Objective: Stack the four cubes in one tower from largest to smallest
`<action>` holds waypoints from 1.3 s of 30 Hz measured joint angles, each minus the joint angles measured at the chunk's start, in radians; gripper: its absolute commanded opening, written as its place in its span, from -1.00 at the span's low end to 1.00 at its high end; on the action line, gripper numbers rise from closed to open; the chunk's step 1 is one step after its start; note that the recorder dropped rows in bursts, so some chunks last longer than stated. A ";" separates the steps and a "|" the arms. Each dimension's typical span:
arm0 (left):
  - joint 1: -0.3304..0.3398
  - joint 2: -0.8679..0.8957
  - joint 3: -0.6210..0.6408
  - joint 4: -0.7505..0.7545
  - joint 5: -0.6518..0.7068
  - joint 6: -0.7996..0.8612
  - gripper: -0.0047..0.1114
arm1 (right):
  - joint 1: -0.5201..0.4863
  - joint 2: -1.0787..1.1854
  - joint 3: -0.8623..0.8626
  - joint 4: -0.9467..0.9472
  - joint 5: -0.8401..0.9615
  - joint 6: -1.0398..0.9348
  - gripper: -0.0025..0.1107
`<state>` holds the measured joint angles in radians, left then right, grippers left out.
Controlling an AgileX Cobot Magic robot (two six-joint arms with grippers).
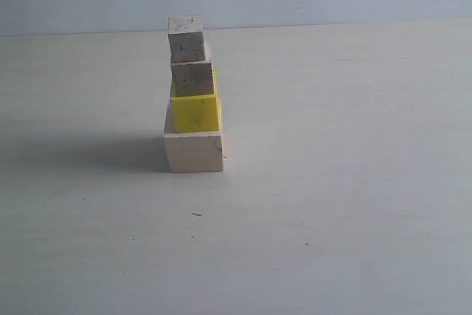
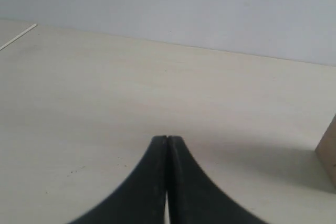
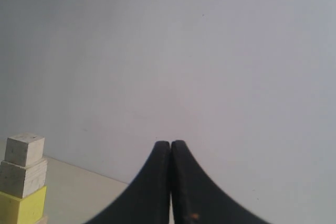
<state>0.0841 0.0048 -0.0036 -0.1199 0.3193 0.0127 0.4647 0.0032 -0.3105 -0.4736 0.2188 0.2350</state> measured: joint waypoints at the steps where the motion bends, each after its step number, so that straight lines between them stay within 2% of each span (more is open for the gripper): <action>1: 0.000 0.000 0.000 0.026 0.000 -0.033 -0.92 | 0.000 0.000 0.000 0.000 0.000 0.000 -0.96; 5: 0.000 0.000 0.000 0.107 0.002 -0.153 -0.92 | 0.000 0.000 0.000 0.000 0.000 0.000 -0.96; 8: 0.000 0.000 0.000 0.127 0.002 -0.182 -0.92 | 0.000 0.000 0.000 0.000 0.000 0.000 -0.96; 35: 0.000 0.000 0.000 0.120 0.059 -0.221 -0.92 | 0.000 0.000 0.000 0.000 0.000 0.000 -0.96; 39: -0.026 0.000 0.000 0.120 0.070 -0.223 -0.92 | 0.000 0.000 0.000 0.000 0.000 0.000 -0.96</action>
<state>0.0584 0.0048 -0.0036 0.0000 0.3889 -0.2102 0.4647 0.0032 -0.3105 -0.4736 0.2188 0.2350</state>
